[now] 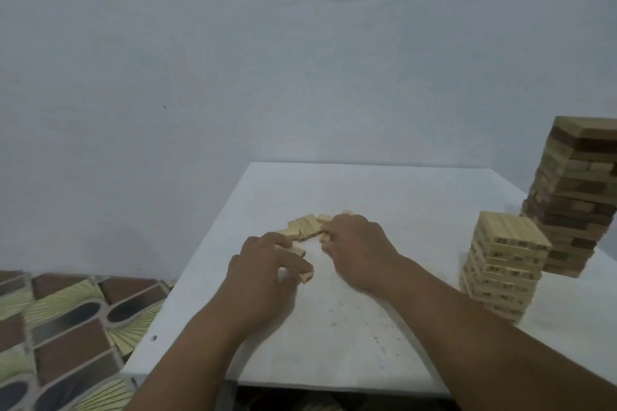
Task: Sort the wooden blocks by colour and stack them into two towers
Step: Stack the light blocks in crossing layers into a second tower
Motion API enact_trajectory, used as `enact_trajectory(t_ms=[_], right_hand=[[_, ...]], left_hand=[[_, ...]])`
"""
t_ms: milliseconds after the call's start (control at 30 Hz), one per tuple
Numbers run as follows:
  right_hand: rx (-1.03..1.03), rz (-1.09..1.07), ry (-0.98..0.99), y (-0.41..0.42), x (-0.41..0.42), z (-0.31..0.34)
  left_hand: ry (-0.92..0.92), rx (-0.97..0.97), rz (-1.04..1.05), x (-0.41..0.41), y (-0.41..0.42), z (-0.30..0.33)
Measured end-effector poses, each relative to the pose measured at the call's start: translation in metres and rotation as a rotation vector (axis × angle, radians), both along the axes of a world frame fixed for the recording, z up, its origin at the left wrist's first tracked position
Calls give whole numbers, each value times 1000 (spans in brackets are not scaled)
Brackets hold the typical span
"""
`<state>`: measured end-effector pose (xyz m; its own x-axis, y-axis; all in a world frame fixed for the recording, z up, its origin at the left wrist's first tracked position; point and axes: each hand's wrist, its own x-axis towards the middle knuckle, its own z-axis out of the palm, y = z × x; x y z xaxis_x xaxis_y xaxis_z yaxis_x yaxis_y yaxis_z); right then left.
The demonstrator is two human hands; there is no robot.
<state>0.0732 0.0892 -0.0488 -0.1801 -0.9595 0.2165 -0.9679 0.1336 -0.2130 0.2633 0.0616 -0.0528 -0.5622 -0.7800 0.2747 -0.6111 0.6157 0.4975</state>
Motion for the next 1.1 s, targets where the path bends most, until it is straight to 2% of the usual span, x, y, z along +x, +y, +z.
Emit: enact_trajectory(t_ms=[100, 267, 433, 600, 767, 900, 1100], right_hand=[[-77, -5, -119, 9, 1, 3], [-80, 68, 49, 38, 4, 12], [-76, 131, 53, 86, 7, 17], [-22, 161, -115, 132, 0, 11], [0, 193, -194, 165, -16, 11], [-55, 169, -288, 174, -26, 6], [-98, 161, -256, 173, -26, 3]], left_hand=[[61, -3, -35, 3, -4, -2], [82, -9, -127, 3, -1, -1], [101, 39, -235, 0, 11, 2], [105, 112, -366, -13, 34, 5], [153, 127, -486, -33, 51, 1], [147, 73, -495, -44, 56, 0], [109, 114, -415, -48, 59, 4]])
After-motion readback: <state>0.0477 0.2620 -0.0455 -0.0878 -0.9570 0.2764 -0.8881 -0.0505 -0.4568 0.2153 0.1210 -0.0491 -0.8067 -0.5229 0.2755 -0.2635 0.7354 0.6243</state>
